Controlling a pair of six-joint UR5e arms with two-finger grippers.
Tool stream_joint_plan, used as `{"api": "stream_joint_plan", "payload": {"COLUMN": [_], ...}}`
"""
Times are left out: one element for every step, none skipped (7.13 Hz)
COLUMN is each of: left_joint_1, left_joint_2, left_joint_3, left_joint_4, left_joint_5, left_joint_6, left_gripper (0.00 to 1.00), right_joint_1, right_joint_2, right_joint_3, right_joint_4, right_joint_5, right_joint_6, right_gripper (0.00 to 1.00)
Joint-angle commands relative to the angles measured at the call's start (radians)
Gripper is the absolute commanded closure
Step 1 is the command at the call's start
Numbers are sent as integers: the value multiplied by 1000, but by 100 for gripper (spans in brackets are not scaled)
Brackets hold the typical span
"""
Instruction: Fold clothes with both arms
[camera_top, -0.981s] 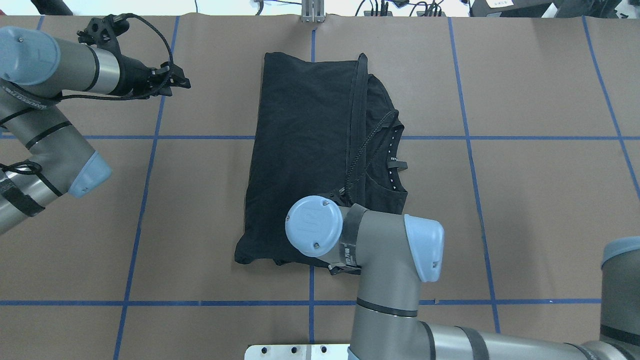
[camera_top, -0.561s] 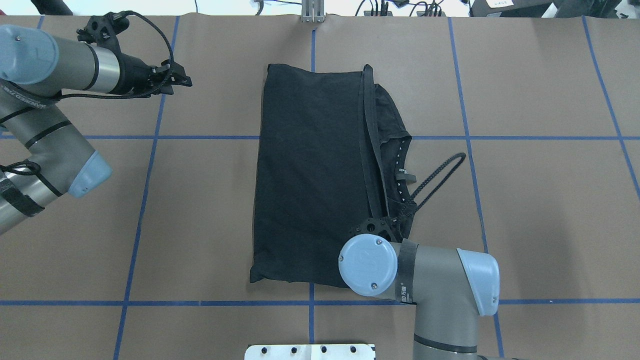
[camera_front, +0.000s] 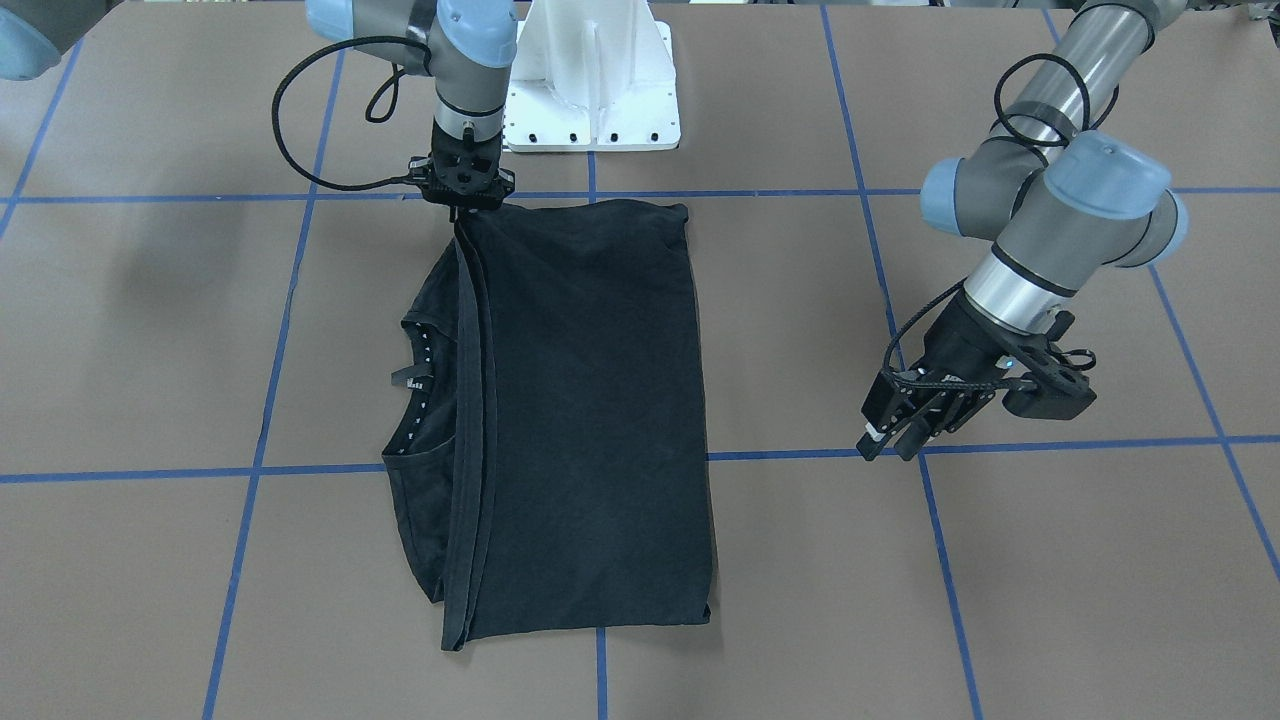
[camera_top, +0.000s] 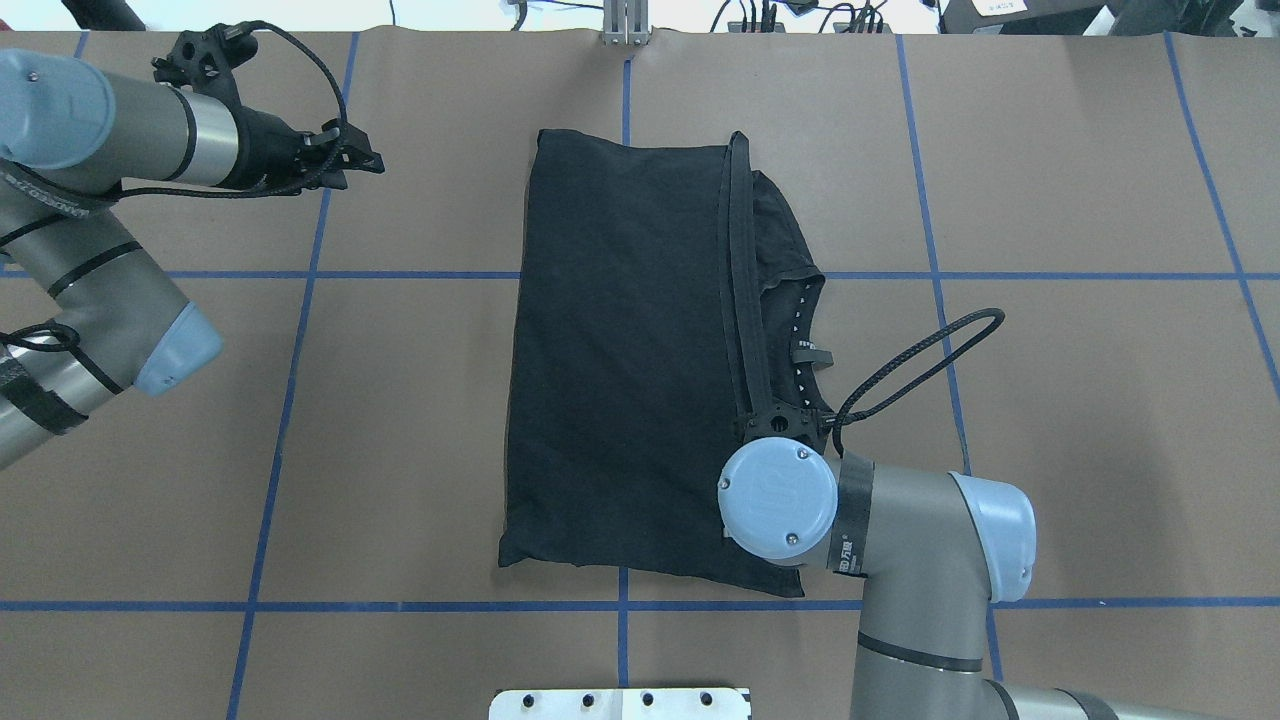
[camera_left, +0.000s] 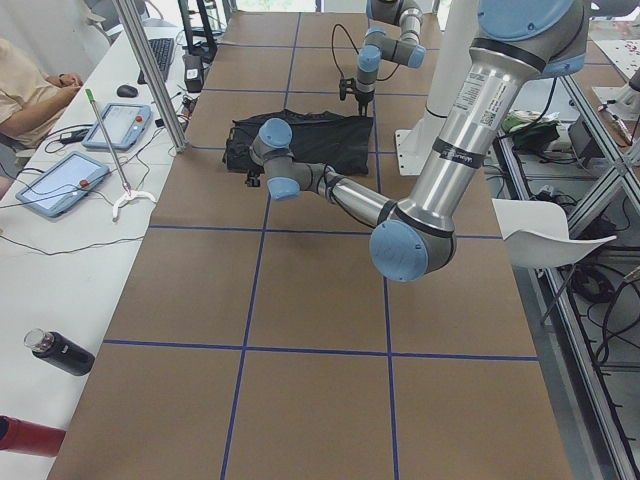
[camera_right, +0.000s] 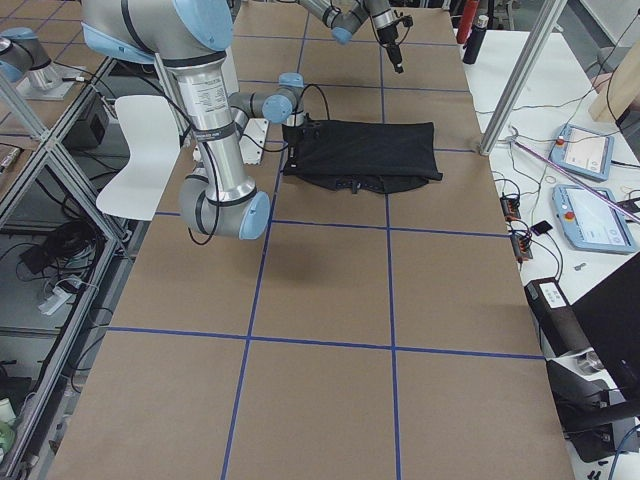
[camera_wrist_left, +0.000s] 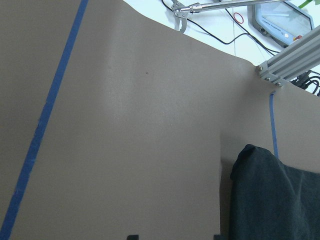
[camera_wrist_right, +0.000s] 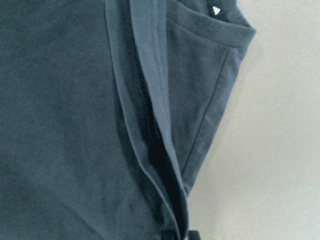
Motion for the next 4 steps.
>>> {"api": "stream_joint_plan", "payload": {"left_joint_1": [0, 0, -2, 0], "left_joint_2": [0, 0, 0, -1], "left_joint_3": [0, -3, -8, -14], "left_joint_4": [0, 0, 3, 17], "left_joint_5": [0, 0, 0, 0], "left_joint_6": [0, 0, 0, 0], "left_gripper": [41, 41, 41, 41], "right_joint_1": [27, 24, 23, 21], "right_joint_2": [-7, -68, -137, -153], "right_joint_3": [16, 15, 16, 18], "right_joint_4": [59, 218, 362, 403], "right_joint_5": [-3, -12, -31, -64], "right_joint_6": [252, 439, 572, 647], "right_gripper": [22, 21, 21, 22]}}
